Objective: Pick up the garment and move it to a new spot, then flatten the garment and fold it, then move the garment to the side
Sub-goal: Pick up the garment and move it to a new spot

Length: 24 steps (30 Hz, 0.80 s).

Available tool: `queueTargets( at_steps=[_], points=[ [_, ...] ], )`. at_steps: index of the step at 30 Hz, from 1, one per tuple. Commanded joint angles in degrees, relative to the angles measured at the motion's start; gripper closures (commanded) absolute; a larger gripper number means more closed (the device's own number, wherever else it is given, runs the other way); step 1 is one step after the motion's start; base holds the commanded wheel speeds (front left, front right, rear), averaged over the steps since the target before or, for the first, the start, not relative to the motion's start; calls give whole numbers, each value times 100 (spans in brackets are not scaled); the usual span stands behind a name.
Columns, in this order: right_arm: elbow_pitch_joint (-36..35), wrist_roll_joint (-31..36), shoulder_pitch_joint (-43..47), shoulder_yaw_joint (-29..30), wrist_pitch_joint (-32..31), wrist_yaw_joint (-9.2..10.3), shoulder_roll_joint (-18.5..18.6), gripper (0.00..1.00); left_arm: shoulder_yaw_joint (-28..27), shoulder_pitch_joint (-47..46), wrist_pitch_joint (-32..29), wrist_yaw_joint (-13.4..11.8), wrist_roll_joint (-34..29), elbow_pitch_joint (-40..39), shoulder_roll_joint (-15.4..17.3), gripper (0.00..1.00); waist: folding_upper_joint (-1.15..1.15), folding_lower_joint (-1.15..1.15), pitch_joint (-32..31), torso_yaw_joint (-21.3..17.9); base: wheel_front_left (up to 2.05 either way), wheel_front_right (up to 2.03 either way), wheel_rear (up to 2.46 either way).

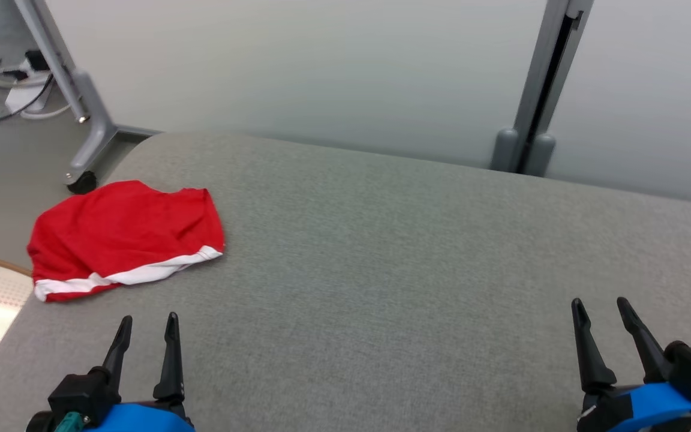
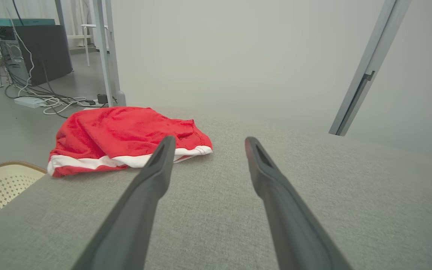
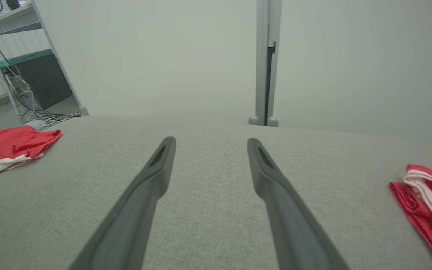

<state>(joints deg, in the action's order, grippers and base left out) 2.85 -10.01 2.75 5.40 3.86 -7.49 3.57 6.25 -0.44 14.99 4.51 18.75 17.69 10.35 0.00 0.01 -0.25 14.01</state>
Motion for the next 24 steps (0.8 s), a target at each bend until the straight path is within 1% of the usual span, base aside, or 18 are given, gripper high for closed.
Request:
queueTargets(
  at_steps=[1,3,8,12,17,24],
  points=[
    [35,21,-12,-15,31,-1,-8,0,4,-20,14,-19,12,-34,30,0,0,-1,136,229,0,0,0],
    [78,-36,-89,-71,46,-1,58,0,-26,-36,-2,3,44,-31,80,0,0,-1,150,431,0,0,0],
    [184,-93,-205,-182,89,-1,178,0,-10,39,4,-37,56,-105,57,0,0,-1,207,872,0,0,0],
    [293,-133,-263,-248,134,-1,227,0,-58,94,7,-71,95,-126,85,0,0,-1,211,1124,0,0,0],
    [403,-136,-281,-300,181,-1,252,0,-46,130,11,-86,109,-163,75,0,0,-1,230,1307,0,0,0],
    [499,-141,-330,-354,244,-1,255,0,-49,160,15,-138,121,-230,80,0,0,-1,229,1344,0,0,0]
  ],
)
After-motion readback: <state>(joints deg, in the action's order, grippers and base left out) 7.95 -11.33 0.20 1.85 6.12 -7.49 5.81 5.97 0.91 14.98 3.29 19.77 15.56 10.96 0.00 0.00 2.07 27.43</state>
